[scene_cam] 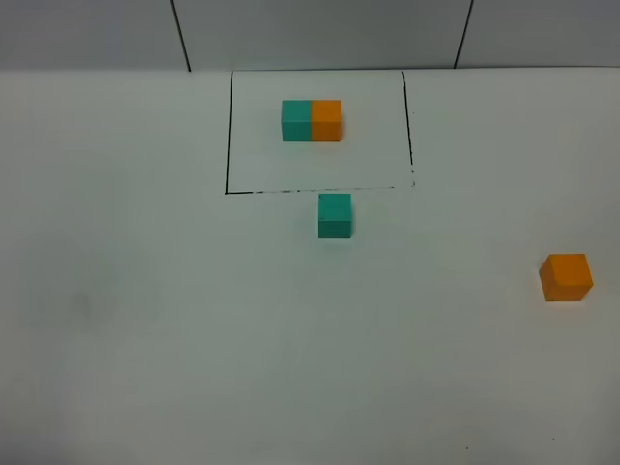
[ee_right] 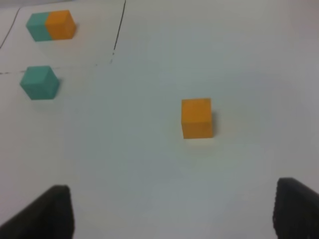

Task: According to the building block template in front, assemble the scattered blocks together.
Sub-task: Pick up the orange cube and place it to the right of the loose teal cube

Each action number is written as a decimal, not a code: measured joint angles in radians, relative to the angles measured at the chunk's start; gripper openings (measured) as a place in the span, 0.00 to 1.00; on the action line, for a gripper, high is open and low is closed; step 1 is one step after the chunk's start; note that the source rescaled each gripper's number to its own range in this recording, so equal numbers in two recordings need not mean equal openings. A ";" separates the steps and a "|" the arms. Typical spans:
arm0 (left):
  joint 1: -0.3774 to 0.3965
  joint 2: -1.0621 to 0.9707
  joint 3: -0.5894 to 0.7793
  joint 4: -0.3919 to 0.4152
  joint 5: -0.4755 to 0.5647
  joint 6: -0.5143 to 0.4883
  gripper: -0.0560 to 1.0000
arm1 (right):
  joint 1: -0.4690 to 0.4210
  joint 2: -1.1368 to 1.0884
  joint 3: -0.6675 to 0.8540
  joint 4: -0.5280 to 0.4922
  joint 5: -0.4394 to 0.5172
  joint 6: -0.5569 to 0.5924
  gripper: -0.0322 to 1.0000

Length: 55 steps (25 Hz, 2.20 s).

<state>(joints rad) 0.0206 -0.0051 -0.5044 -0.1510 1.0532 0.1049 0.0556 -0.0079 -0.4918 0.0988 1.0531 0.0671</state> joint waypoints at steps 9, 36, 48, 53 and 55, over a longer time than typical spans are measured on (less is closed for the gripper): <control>0.000 0.000 0.000 0.000 0.000 0.000 0.70 | 0.000 0.000 0.000 0.001 0.000 0.000 0.67; 0.000 0.000 0.000 0.000 0.000 0.000 0.70 | 0.000 0.667 -0.064 0.050 -0.196 -0.003 0.67; 0.000 0.000 0.000 0.000 0.000 0.000 0.70 | 0.000 1.569 -0.350 0.017 -0.372 -0.135 0.67; 0.000 0.000 0.000 0.000 0.000 0.000 0.70 | 0.000 1.663 -0.401 0.000 -0.389 -0.136 0.67; 0.000 0.000 0.000 0.000 0.000 0.000 0.70 | 0.000 1.686 -0.421 0.000 -0.393 -0.137 0.67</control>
<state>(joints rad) 0.0206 -0.0050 -0.5044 -0.1510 1.0532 0.1049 0.0556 1.6785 -0.9126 0.0986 0.6601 -0.0700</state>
